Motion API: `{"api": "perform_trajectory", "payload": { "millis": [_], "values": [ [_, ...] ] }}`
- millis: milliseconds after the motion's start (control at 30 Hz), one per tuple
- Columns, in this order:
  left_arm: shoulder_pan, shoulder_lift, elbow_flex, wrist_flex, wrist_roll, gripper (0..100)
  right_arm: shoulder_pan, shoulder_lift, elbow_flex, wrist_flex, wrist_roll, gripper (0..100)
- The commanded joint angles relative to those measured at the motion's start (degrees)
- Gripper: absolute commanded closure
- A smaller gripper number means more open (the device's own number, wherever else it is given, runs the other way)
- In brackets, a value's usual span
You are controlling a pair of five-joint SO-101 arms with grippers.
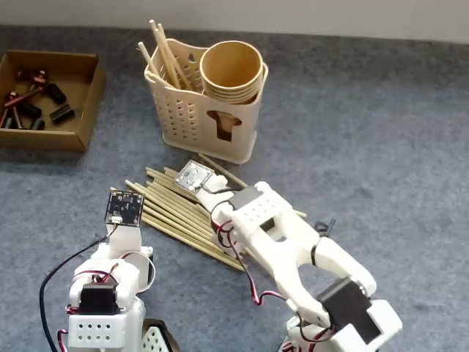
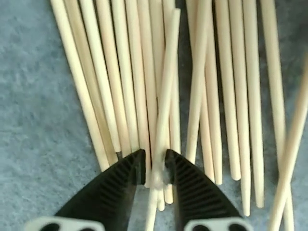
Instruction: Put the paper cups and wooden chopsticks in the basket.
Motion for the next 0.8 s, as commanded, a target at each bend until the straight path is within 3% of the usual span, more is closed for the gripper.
{"api": "perform_trajectory", "payload": {
  "millis": [0,167,400,767],
  "values": [
    [0.31,-0.22,1.10,0.44,-0.18,99,-0.48,0.66,-1.63,-1.89,-0.53,92.9],
    [0.31,-0.22,1.10,0.44,-0.18,99,-0.31,0.75,-1.63,-1.71,-0.35,99.6],
    [0.31,-0.22,1.10,0.44,-0.18,99,-0.22,-0.57,-1.80,3.30,-0.44,99.3],
    [0.31,-0.22,1.10,0.44,-0.18,99,3.91,-21.49,6.64,4.35,-0.44,99.3]
  ]
}}
